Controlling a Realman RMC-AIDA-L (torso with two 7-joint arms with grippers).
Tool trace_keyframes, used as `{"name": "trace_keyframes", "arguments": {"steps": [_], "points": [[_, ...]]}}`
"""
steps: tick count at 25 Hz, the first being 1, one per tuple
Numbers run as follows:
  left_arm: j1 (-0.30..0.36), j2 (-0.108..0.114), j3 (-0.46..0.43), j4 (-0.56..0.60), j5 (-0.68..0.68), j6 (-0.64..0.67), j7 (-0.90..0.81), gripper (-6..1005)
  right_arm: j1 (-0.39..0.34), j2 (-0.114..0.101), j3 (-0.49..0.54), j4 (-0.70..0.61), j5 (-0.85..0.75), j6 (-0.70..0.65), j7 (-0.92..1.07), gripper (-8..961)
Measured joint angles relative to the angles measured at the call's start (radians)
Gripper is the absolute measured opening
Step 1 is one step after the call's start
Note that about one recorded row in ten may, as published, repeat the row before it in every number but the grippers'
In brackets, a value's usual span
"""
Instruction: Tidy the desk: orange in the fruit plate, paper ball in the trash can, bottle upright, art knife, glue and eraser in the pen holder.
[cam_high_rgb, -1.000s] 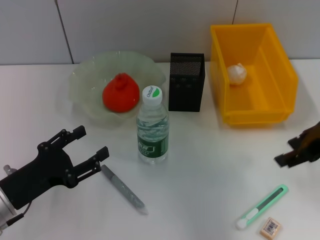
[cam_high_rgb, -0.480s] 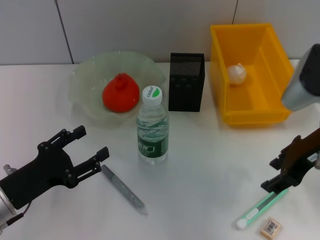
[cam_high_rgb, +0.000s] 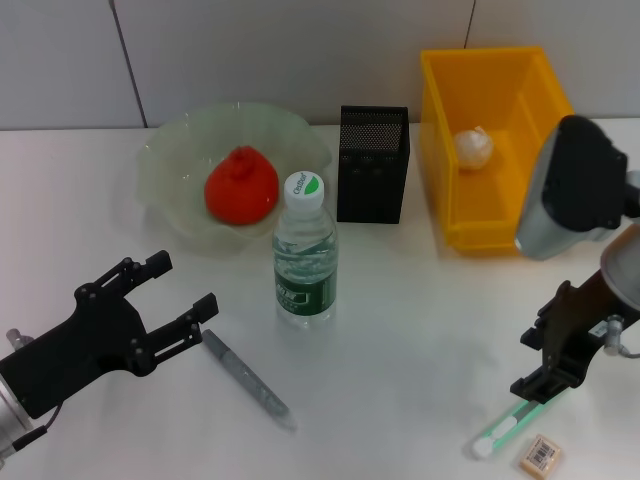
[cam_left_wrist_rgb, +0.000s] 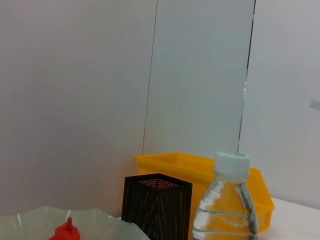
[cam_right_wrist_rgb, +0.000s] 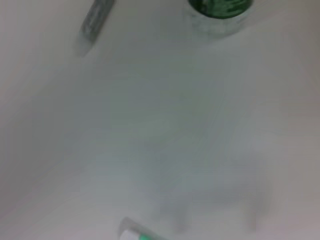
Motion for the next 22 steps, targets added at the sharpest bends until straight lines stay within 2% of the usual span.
{"name": "trace_keyframes", "arguments": {"steps": [11, 22], "points": [[0.000, 0.000, -0.003, 0.000, 0.000, 0.000, 0.000, 827, 0.019, 0.002, -0.169, 0.005, -0.009, -0.005, -0.018, 629], [-0.003, 0.000, -0.003, 0.000, 0.000, -0.001, 0.000, 827, 0.039, 0.010, -0.204, 0.004, -0.011, -0.019, -0.042, 627]]}}
